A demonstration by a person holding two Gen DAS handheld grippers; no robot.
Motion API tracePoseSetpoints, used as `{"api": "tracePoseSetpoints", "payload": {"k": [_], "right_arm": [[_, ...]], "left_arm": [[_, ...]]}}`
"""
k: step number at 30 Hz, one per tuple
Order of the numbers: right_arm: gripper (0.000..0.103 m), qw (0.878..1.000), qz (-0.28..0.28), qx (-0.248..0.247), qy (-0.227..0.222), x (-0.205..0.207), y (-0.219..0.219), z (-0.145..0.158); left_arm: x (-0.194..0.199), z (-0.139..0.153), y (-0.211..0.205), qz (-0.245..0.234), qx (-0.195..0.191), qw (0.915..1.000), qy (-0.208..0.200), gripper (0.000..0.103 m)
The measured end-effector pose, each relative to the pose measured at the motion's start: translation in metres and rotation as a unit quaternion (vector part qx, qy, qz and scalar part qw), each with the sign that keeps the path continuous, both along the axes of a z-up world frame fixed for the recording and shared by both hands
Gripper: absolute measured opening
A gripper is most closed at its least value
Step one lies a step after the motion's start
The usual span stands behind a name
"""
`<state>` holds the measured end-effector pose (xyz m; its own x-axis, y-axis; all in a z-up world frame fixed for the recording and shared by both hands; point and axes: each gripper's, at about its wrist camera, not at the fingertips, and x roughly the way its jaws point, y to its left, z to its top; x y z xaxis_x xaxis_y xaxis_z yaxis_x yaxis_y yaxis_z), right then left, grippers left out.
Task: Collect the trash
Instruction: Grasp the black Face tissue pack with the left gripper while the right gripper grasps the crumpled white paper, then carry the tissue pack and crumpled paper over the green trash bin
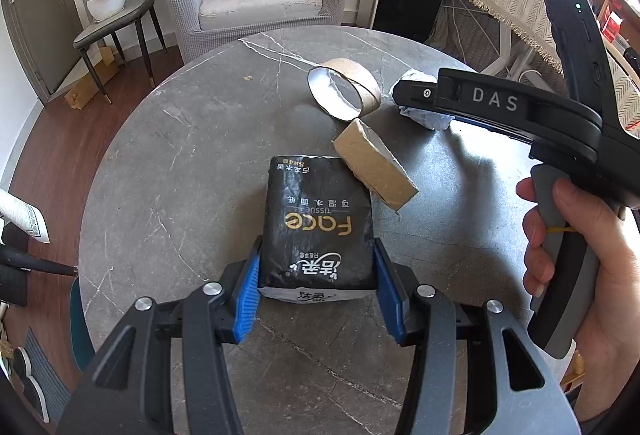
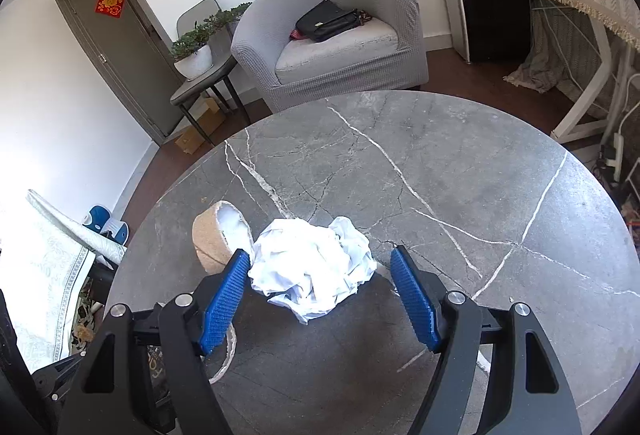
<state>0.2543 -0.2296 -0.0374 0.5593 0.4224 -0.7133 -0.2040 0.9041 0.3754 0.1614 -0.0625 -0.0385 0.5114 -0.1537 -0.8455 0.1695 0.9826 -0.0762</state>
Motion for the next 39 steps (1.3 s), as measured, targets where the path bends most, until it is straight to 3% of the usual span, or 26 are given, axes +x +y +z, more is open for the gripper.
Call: {"api": "tracePoseSetpoints", "payload": {"k": [4, 12, 19, 27, 39], "right_arm": [[0.055, 1.000, 0.003, -0.009, -0.012, -0.003, 0.000, 0.001], [0.054, 0.999, 0.011, -0.024, -0.031, -0.015, 0.011, 0.013], [0.054, 0.997, 0.016, -0.023, -0.066, -0.035, 0.027, 0.033], [0.054, 0.995, 0.064, -0.019, -0.074, -0.042, 0.069, 0.038], [0.054, 0.990, 0.122, -0.017, -0.073, -0.054, 0.122, 0.042]], "left_arm": [[-0.003, 0.001, 0.000, -0.008, 0.021, 0.9997, -0.003, 0.053], [-0.016, 0.008, 0.007, -0.009, 0.088, 0.9957, -0.027, 0.053], [-0.030, 0.013, 0.031, 0.003, 0.112, 0.9932, -0.034, 0.053], [-0.032, 0.019, 0.074, 0.040, 0.091, 0.9944, -0.036, 0.053], [-0.039, 0.034, 0.155, 0.137, 0.011, 0.9890, -0.054, 0.053]]}}
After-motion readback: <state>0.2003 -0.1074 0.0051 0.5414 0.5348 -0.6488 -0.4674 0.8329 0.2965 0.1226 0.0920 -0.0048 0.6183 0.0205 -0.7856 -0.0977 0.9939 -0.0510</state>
